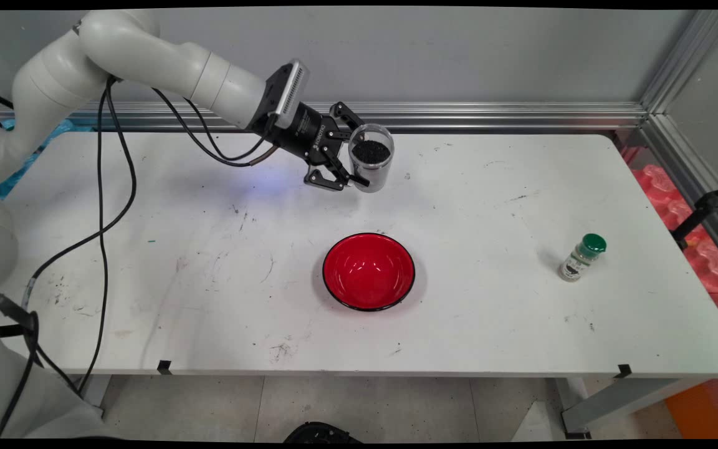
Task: Pour the black seasoning powder in the red bowl
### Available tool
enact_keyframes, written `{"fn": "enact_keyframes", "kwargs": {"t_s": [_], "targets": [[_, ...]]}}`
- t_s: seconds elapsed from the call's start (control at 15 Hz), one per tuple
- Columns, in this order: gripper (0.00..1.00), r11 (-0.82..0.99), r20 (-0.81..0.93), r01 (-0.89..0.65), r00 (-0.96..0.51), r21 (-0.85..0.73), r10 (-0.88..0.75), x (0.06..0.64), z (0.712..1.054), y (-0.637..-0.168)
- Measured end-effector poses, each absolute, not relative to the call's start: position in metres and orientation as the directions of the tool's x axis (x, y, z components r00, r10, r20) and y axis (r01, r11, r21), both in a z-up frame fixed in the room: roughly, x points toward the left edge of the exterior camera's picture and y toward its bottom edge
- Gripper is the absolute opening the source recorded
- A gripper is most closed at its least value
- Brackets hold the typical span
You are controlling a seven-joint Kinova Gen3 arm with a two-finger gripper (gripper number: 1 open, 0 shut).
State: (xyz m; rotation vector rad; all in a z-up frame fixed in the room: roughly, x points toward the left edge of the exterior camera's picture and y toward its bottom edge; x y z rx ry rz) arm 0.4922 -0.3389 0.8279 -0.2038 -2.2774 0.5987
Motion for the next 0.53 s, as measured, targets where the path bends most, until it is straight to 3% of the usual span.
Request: {"fn": "enact_keyframes", "kwargs": {"t_s": [0.53], "targets": [[0.0, 0.808, 0.545, 0.072, -0.703, -0.585, 0.457, 0.4833, 0.8272, -0.3331]]}}
